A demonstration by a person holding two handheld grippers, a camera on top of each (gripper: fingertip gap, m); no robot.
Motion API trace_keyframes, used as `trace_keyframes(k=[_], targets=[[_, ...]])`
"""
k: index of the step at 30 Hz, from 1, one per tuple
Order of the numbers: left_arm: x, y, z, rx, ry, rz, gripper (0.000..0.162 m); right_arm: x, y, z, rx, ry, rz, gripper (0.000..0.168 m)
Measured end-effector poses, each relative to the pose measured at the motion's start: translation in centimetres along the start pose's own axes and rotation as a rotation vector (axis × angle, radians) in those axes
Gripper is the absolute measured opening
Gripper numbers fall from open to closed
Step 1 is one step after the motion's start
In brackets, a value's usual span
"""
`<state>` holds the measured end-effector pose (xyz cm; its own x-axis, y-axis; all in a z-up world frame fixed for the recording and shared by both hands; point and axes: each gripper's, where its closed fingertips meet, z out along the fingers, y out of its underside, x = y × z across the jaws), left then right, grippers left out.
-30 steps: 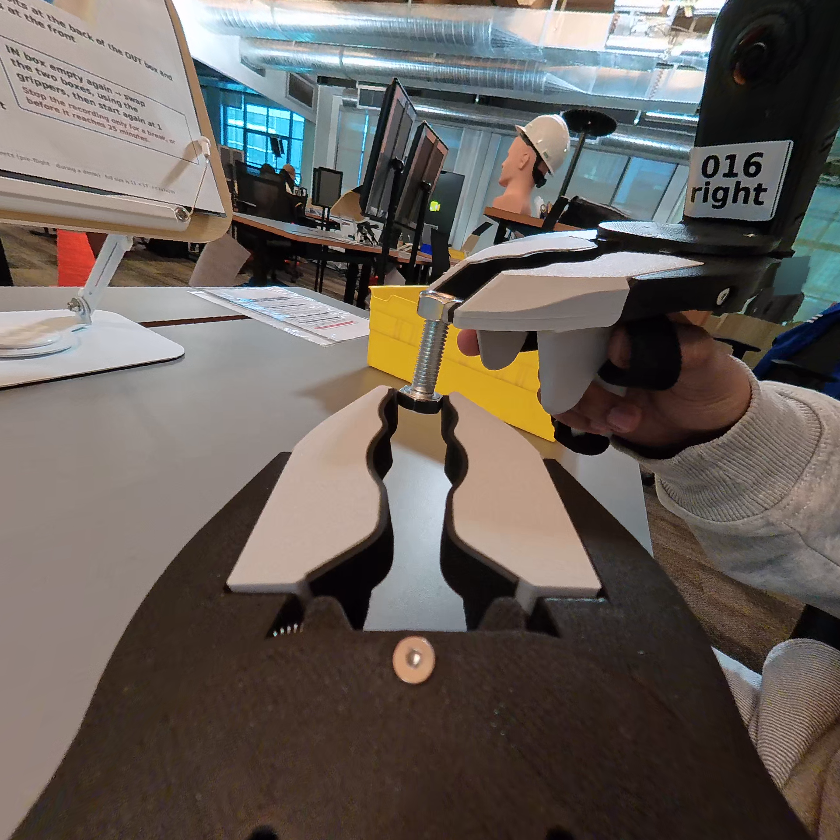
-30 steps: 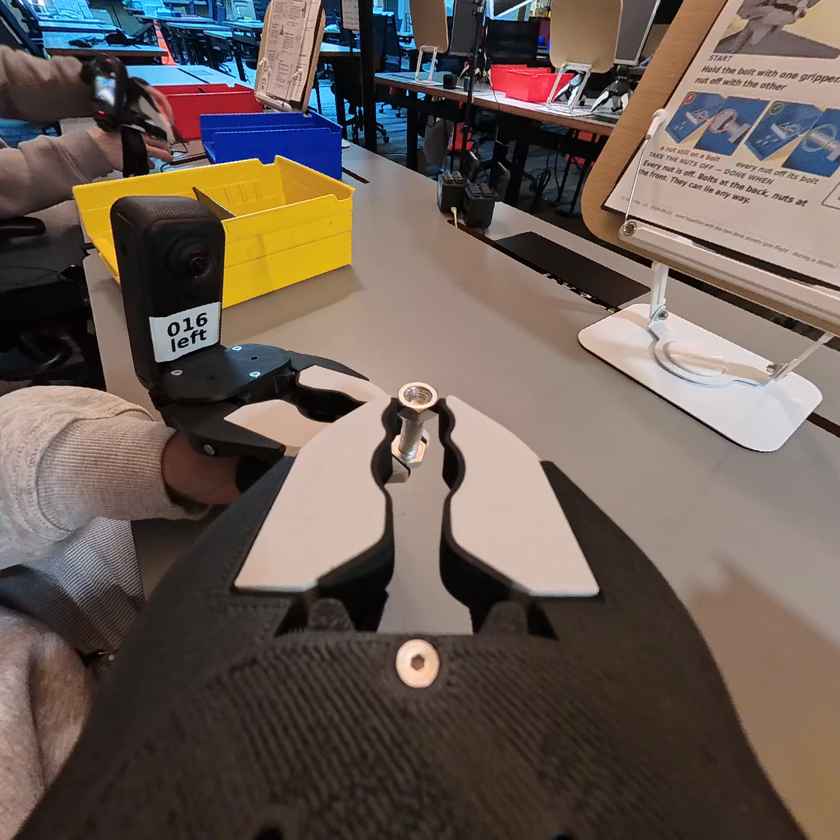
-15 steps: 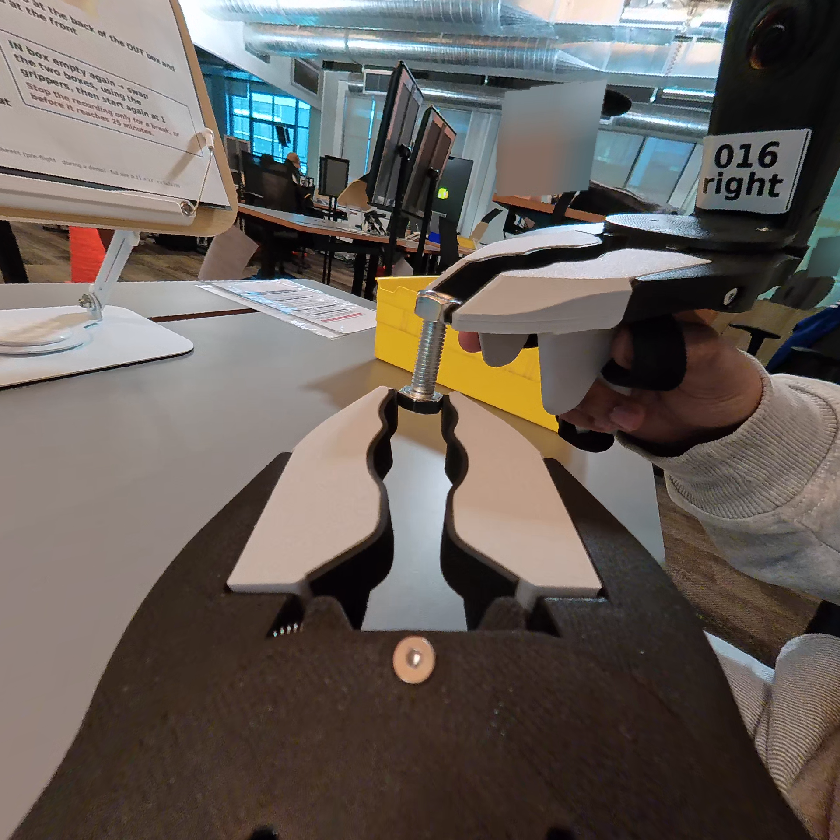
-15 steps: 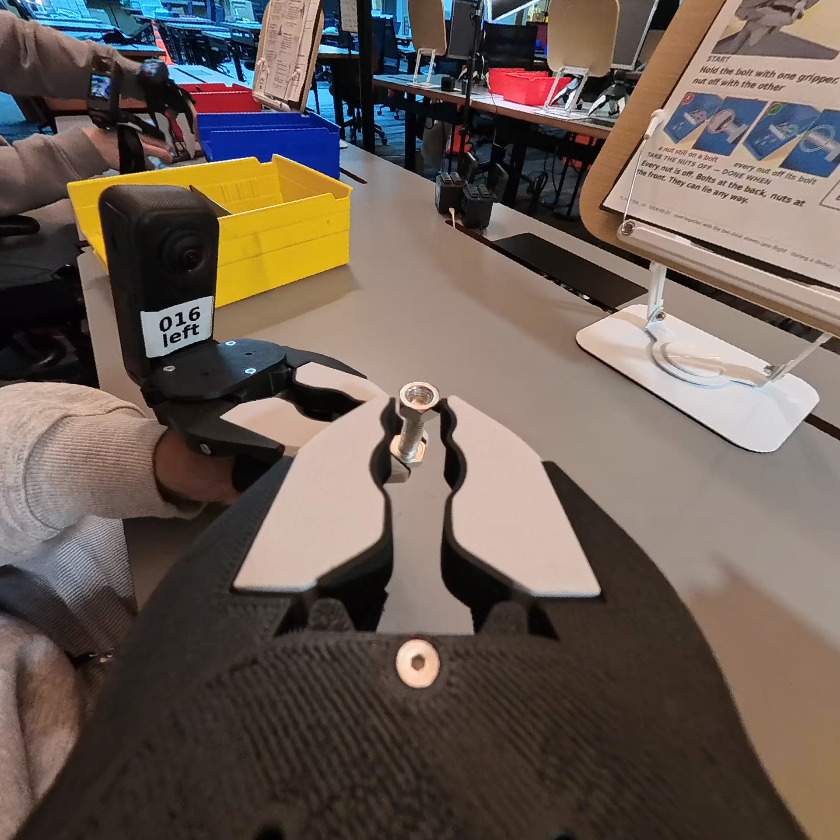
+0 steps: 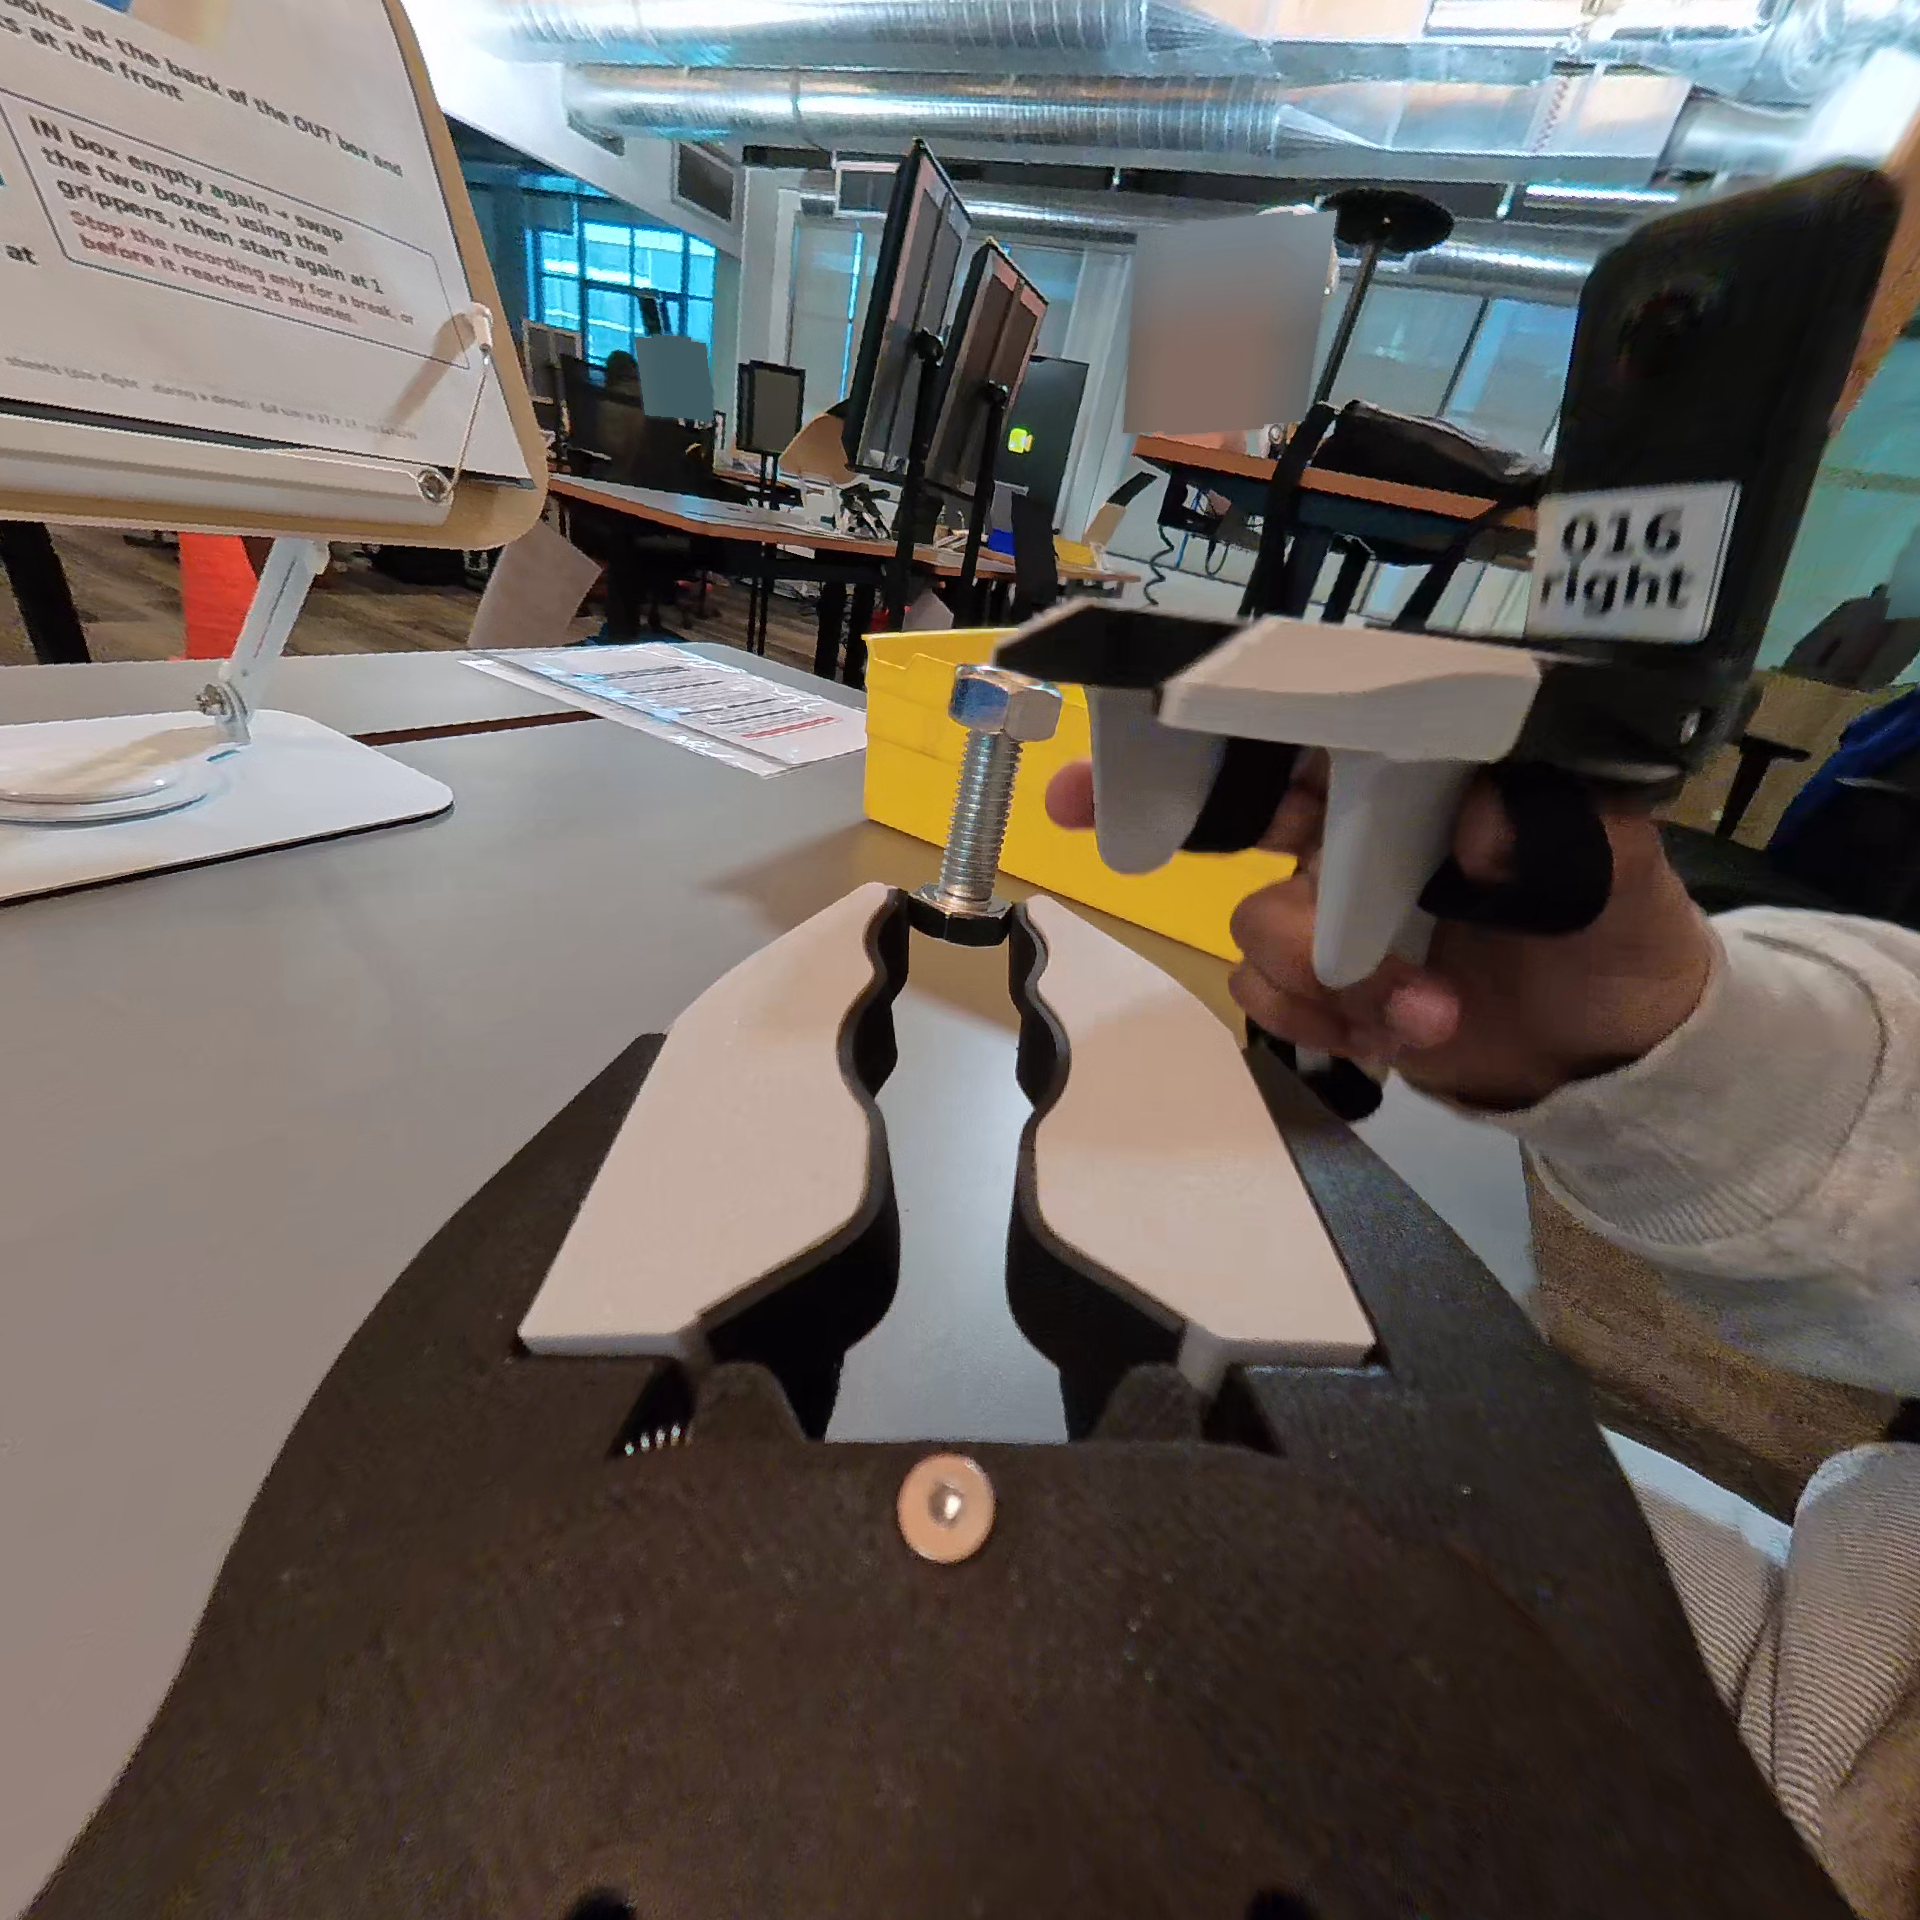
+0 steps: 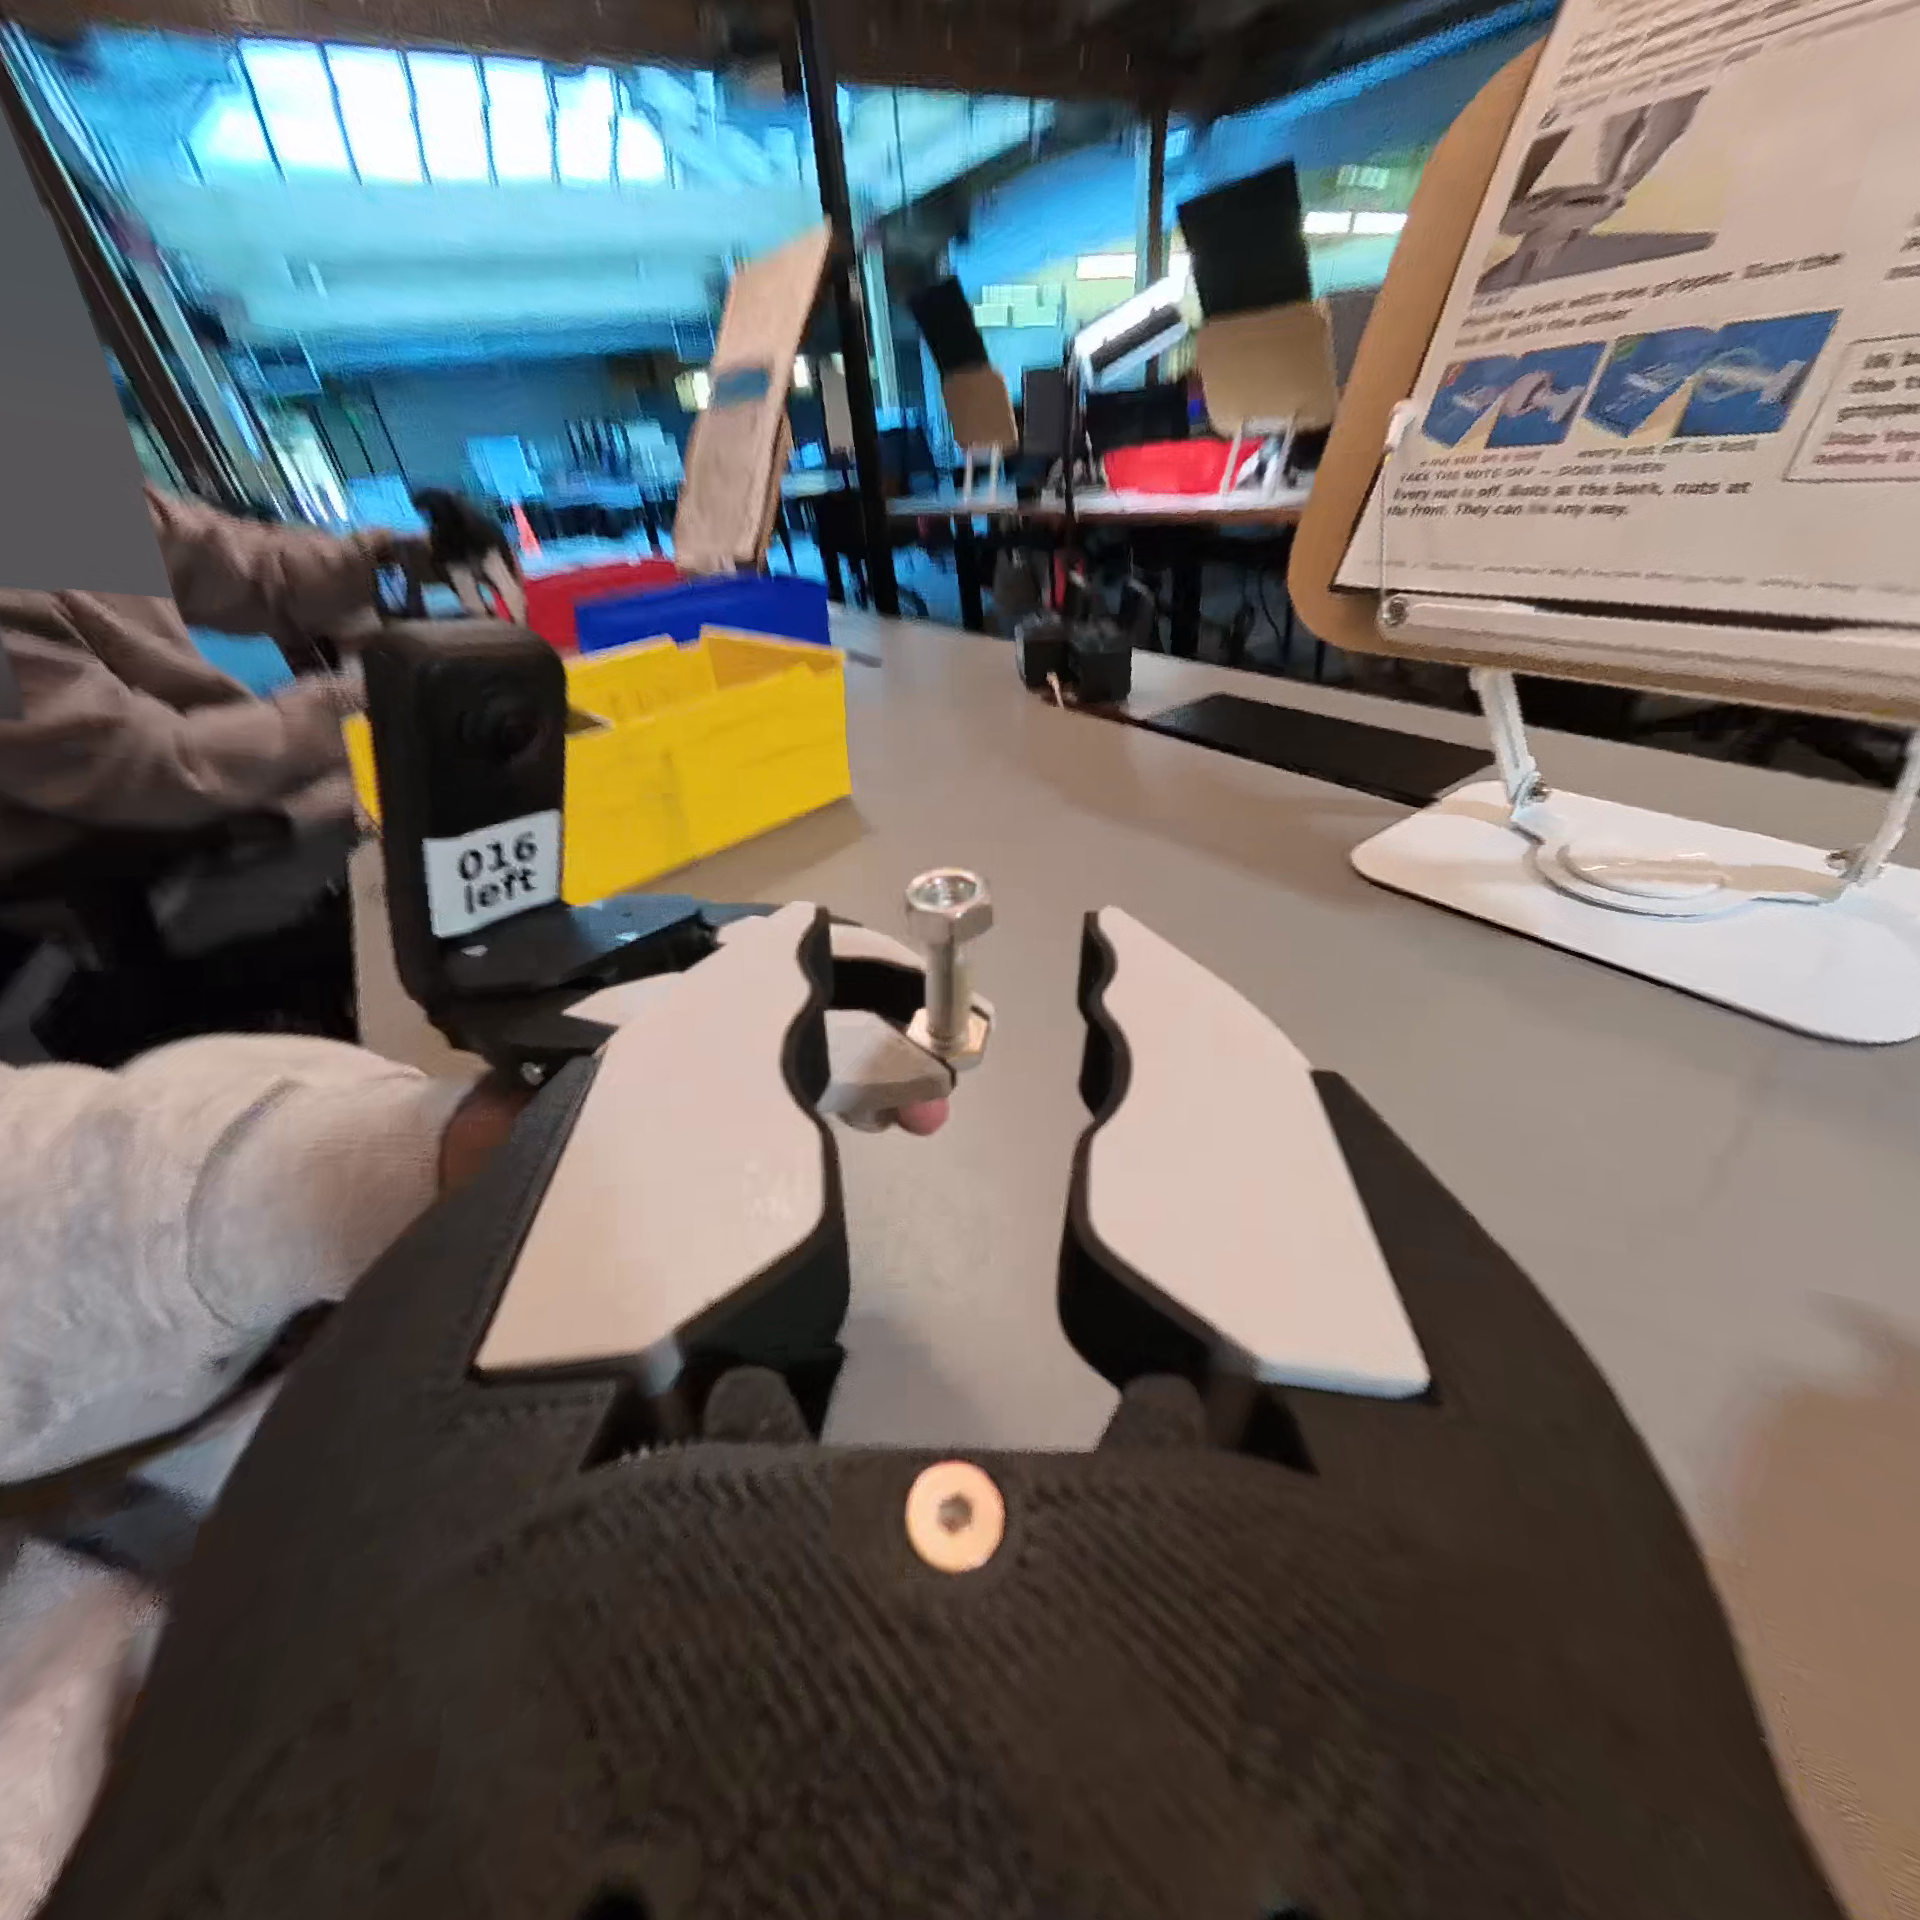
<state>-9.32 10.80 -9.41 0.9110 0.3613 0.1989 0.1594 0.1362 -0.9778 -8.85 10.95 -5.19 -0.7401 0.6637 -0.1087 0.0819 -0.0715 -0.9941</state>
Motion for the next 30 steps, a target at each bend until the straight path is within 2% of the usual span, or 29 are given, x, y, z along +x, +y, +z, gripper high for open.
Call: trace_keyframes(k=[3,8,30], targets=[[0.3,0.1,0.1,0.000,0.010,0.000,0.019,-0.3,0.9,-0.6,0.052,-0.011,0.028,0.052],[0.7,0.2,0.3,0.005,0.027,-0.020,0.019,-0.7,1.4,-0.7,0.021,-0.001,-0.171,0.051],[1.2,-0.1,0.3,0.021,0.041,-0.038,0.020,-2.2,0.8,-0.5,0.050,-0.015,-0.181,0.046]])
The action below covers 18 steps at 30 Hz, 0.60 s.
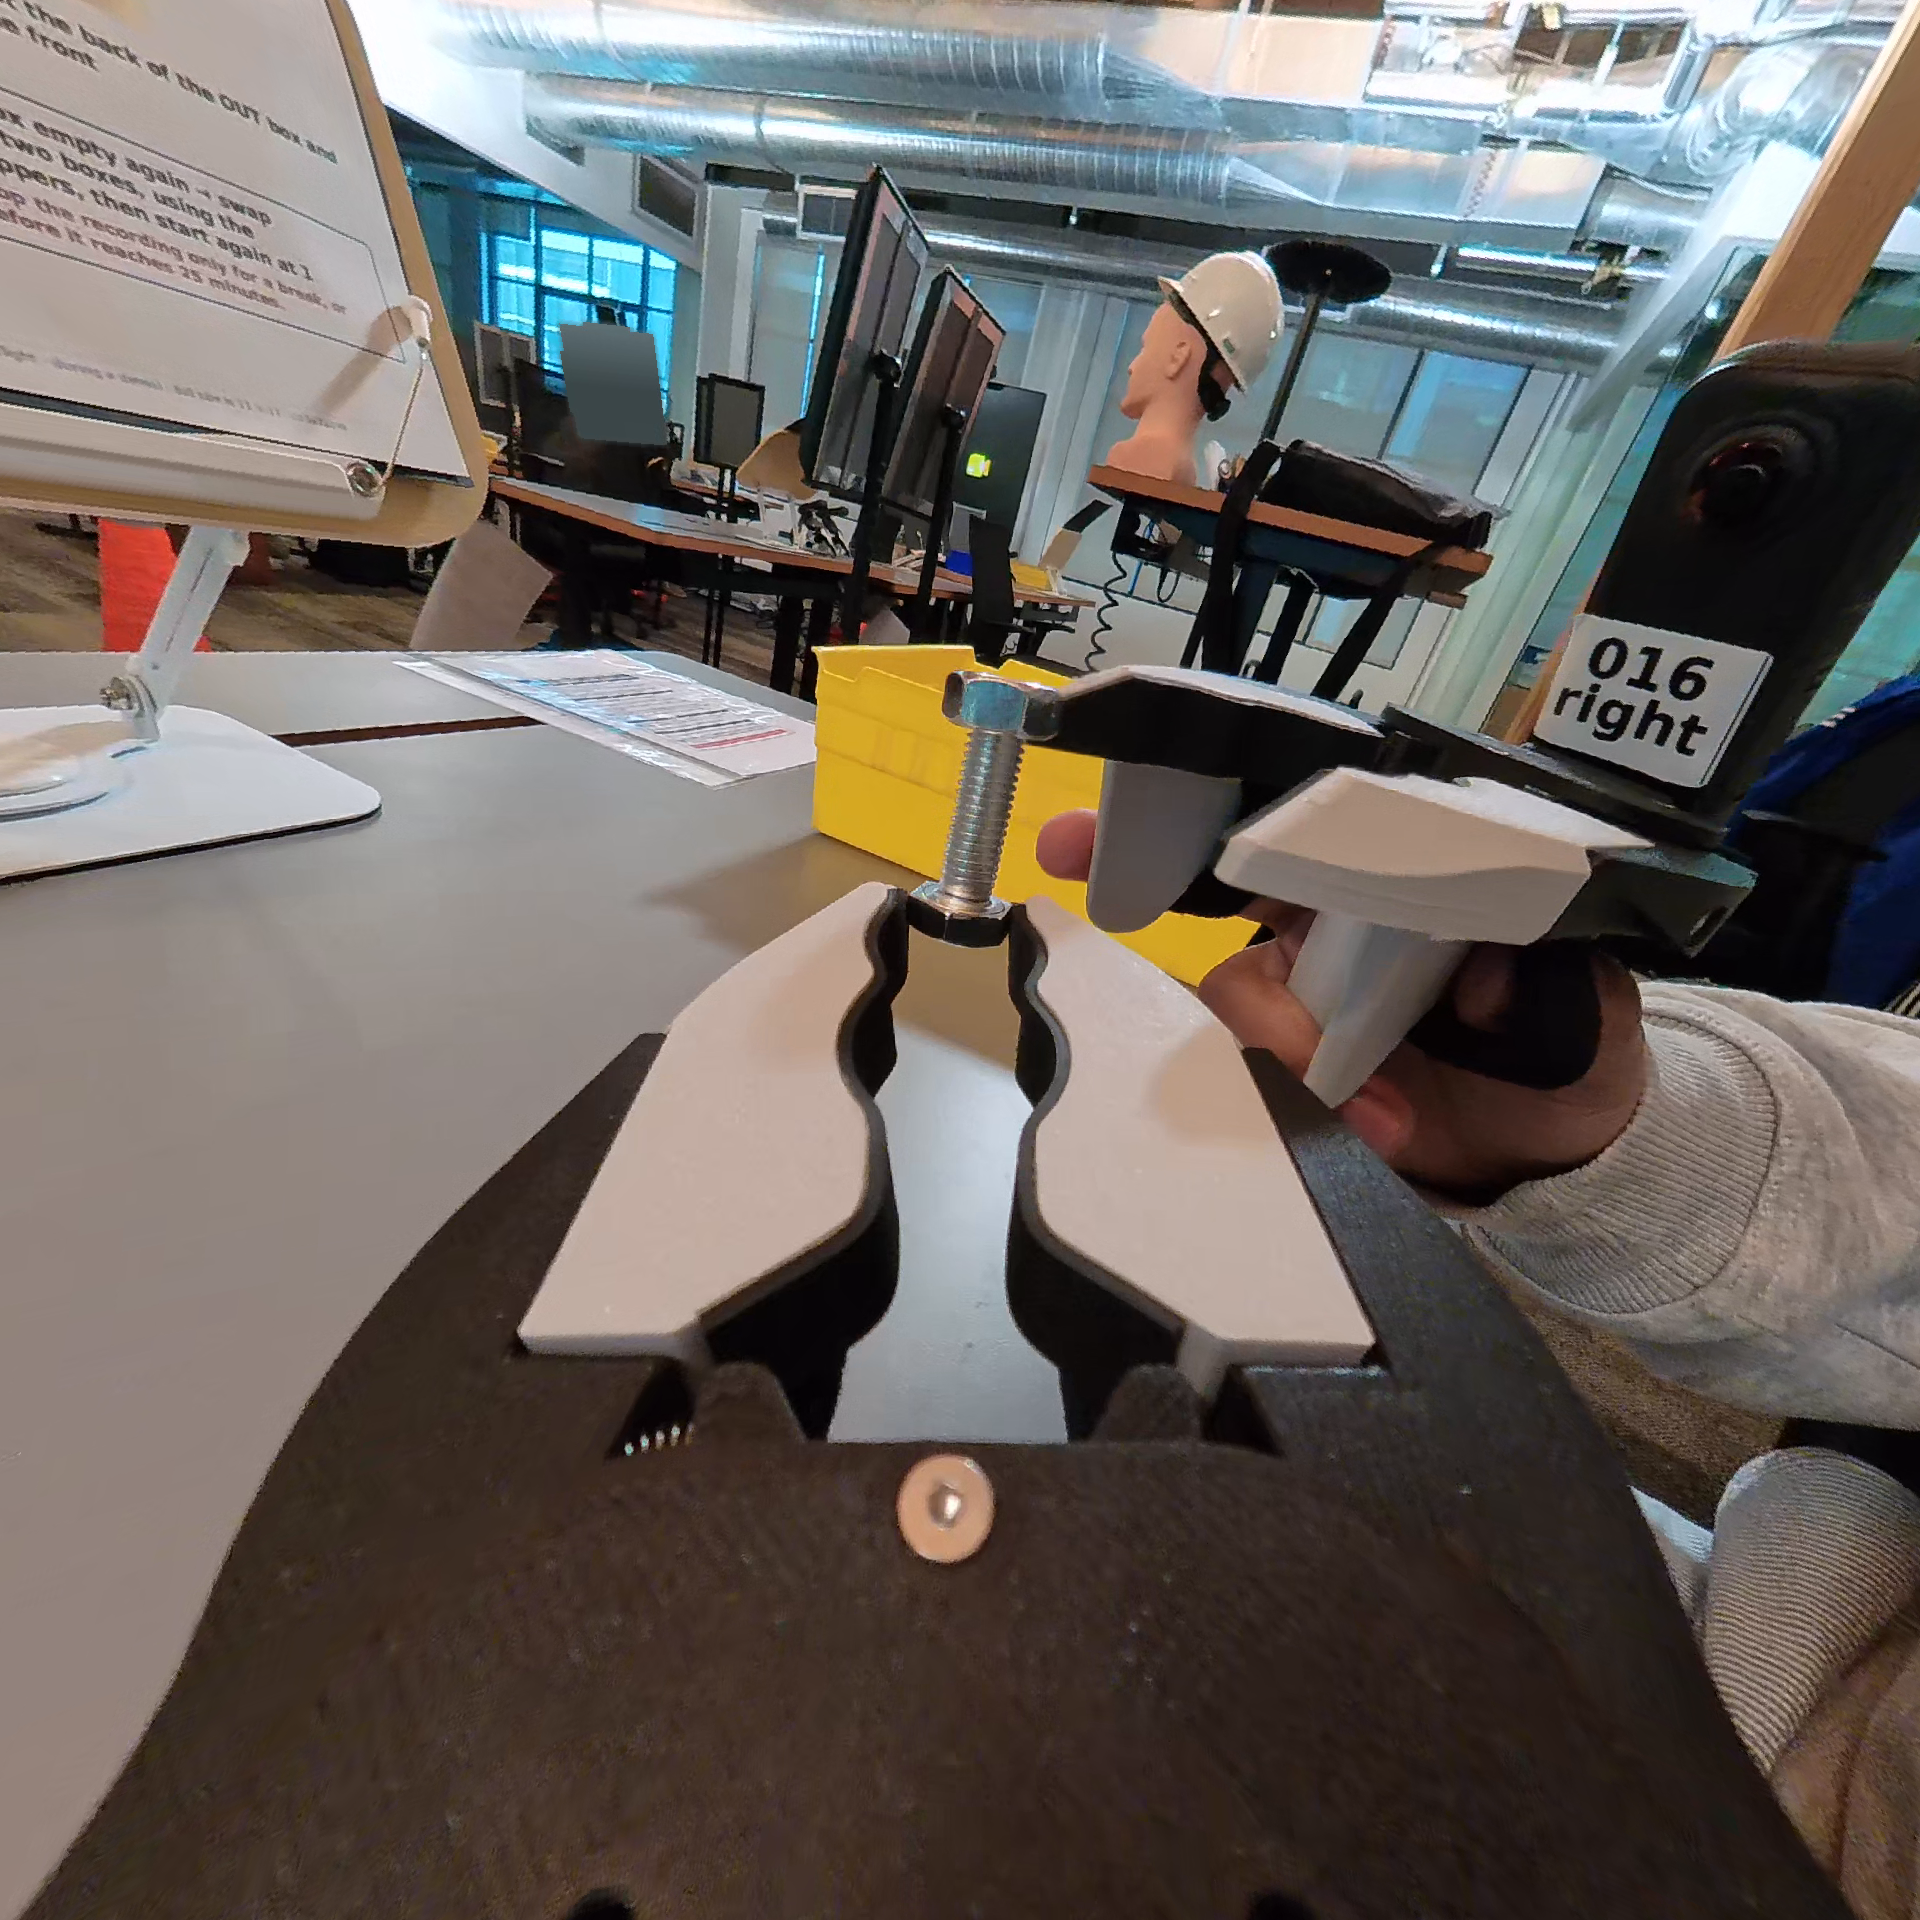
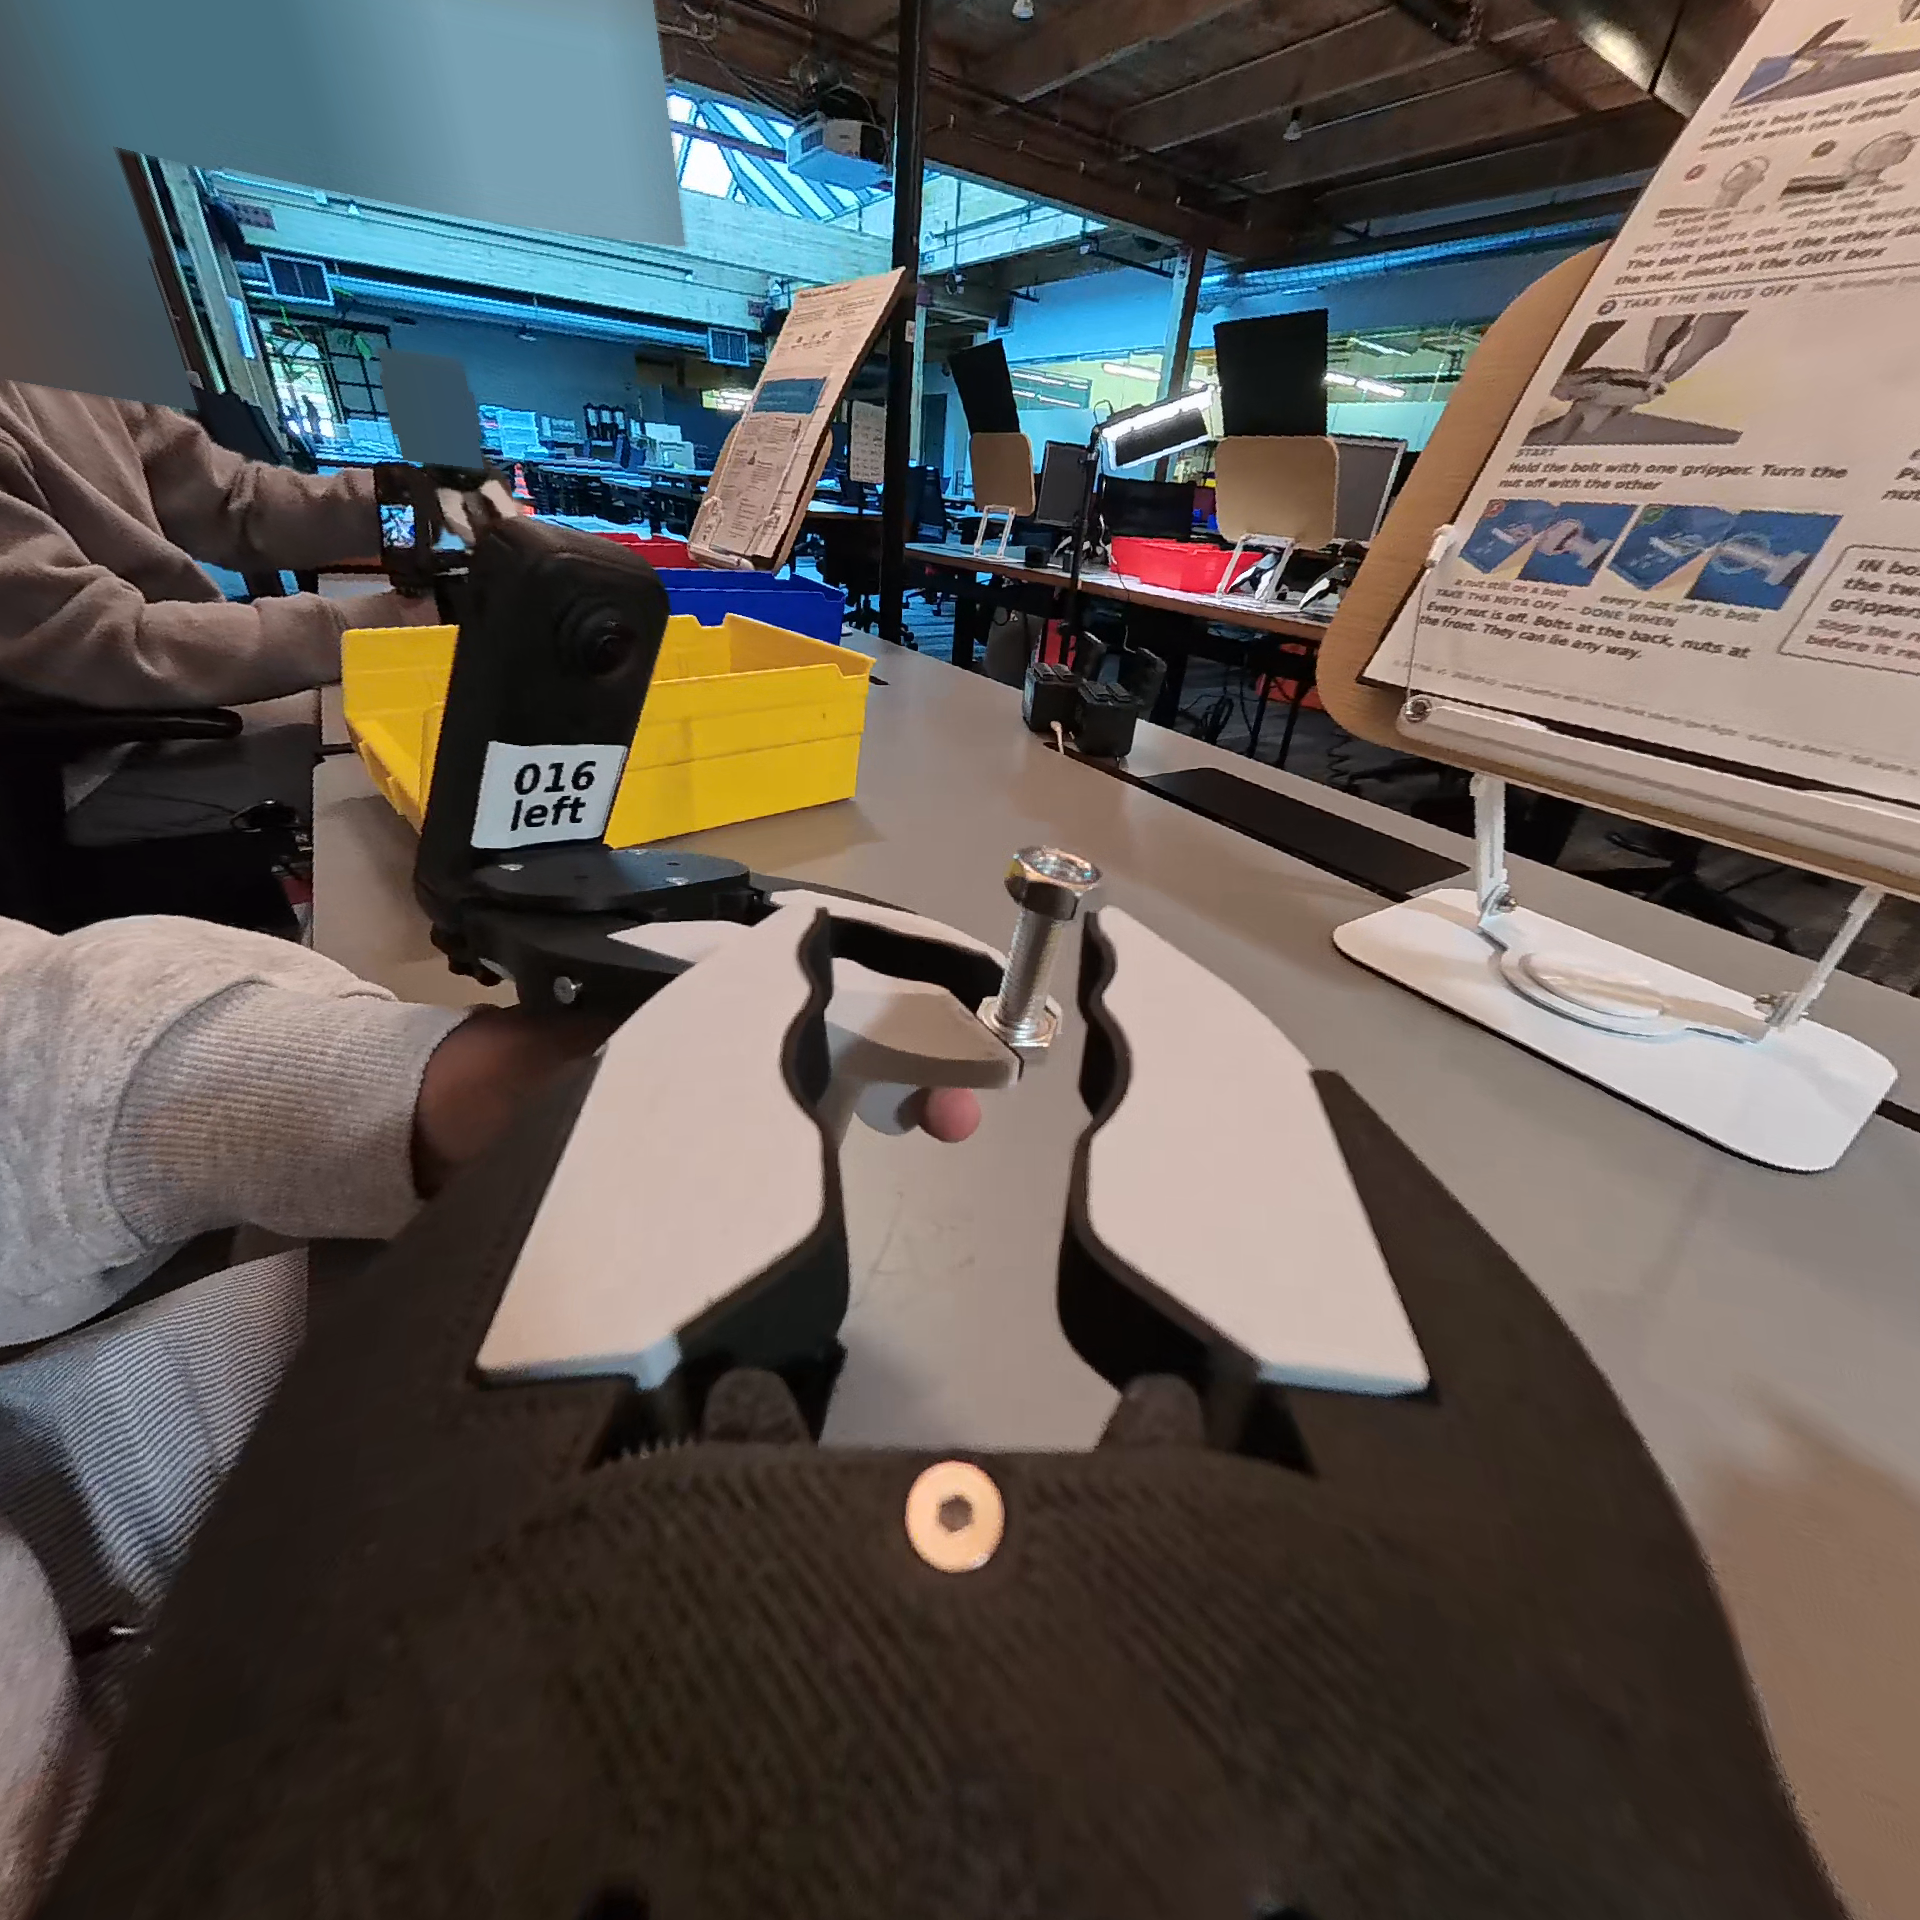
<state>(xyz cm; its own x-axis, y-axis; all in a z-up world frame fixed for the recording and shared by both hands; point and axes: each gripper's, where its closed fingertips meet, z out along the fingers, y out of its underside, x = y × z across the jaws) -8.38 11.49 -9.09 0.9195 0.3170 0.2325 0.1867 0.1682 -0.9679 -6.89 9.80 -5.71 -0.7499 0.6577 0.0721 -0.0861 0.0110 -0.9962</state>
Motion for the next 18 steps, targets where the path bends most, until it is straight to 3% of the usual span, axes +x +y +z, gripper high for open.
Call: trace_keyframes(k=[11,18], targets=[[0.28,0.06,0.09,0.001,0.018,-0.005,0.020,0.16,-0.30,0.02,0.020,0.014,-0.008,0.052],[-0.02,-0.14,0.00,0.015,0.011,-0.027,0.019,-0.35,-0.10,0.11,0.012,-0.011,-0.013,0.045]])
